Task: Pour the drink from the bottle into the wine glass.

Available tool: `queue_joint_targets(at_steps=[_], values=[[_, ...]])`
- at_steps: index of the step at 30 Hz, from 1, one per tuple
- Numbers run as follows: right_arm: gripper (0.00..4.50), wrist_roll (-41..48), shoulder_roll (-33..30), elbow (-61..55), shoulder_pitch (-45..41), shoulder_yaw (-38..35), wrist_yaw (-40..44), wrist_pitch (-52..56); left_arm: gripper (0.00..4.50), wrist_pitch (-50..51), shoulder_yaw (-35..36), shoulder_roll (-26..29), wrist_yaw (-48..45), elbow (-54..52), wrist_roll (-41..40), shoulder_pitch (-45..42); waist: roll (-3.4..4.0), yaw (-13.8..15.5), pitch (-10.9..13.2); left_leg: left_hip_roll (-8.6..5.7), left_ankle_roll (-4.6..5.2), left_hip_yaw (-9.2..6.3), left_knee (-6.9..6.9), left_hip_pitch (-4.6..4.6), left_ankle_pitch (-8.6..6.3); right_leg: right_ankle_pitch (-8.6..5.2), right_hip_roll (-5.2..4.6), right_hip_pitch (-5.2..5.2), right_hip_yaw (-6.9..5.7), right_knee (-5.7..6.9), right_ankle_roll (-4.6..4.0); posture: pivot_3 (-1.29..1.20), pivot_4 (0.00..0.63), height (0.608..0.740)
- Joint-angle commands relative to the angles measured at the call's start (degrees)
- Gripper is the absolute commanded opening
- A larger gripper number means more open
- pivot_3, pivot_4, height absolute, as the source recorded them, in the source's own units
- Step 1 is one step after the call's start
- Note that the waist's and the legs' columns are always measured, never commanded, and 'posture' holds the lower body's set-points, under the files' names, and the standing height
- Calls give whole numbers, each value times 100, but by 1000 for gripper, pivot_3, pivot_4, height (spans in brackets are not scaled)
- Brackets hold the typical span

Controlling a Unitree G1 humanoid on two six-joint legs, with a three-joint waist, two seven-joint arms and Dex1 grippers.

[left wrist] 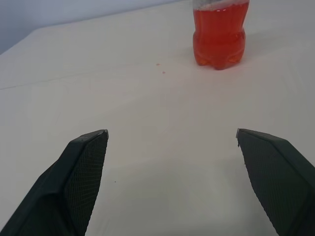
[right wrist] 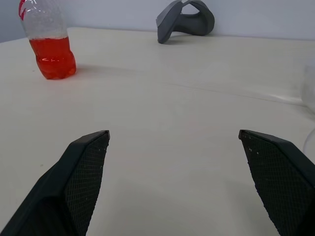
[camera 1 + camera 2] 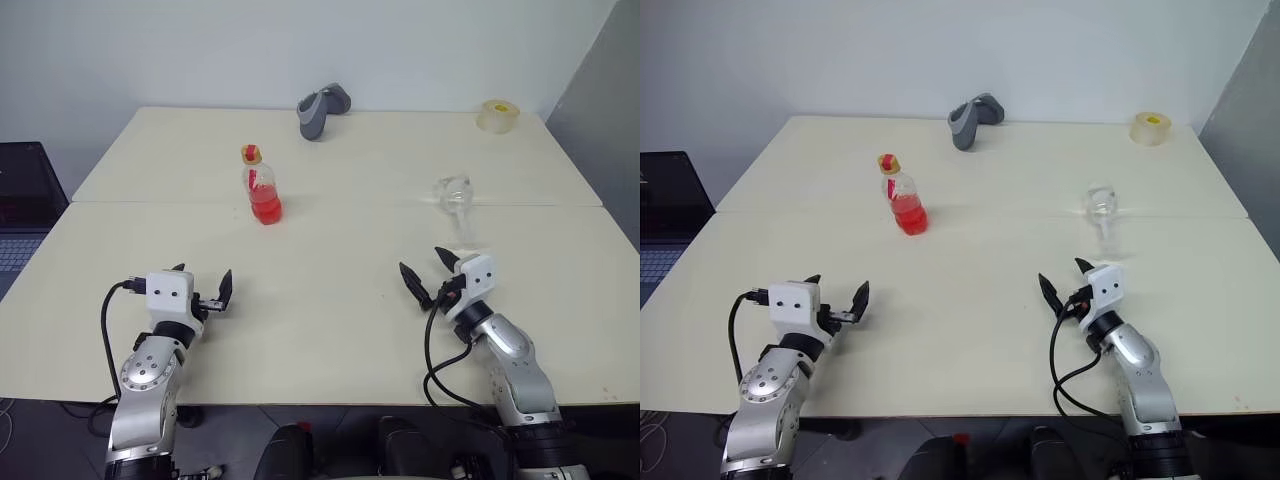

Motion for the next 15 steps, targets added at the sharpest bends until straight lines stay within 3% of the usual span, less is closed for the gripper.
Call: queue_joint_targets(at_steps=[1, 15], values=[[4500, 34, -4, -149, -28, -70, -1, -105, 4481, -240, 11, 51, -69, -79, -19, -57, 0, 0, 0, 0, 0, 0, 0, 0, 0, 0, 0, 0, 0, 0, 0, 0, 150, 740], [4500, 103, -140, -400, 18, 161, 454, -67, 4481, -273, -37, -16, -259, -176, -193, -38, 0, 0, 0, 0, 0, 0, 0, 0, 0, 0, 0, 0, 0, 0, 0, 0, 150, 740]])
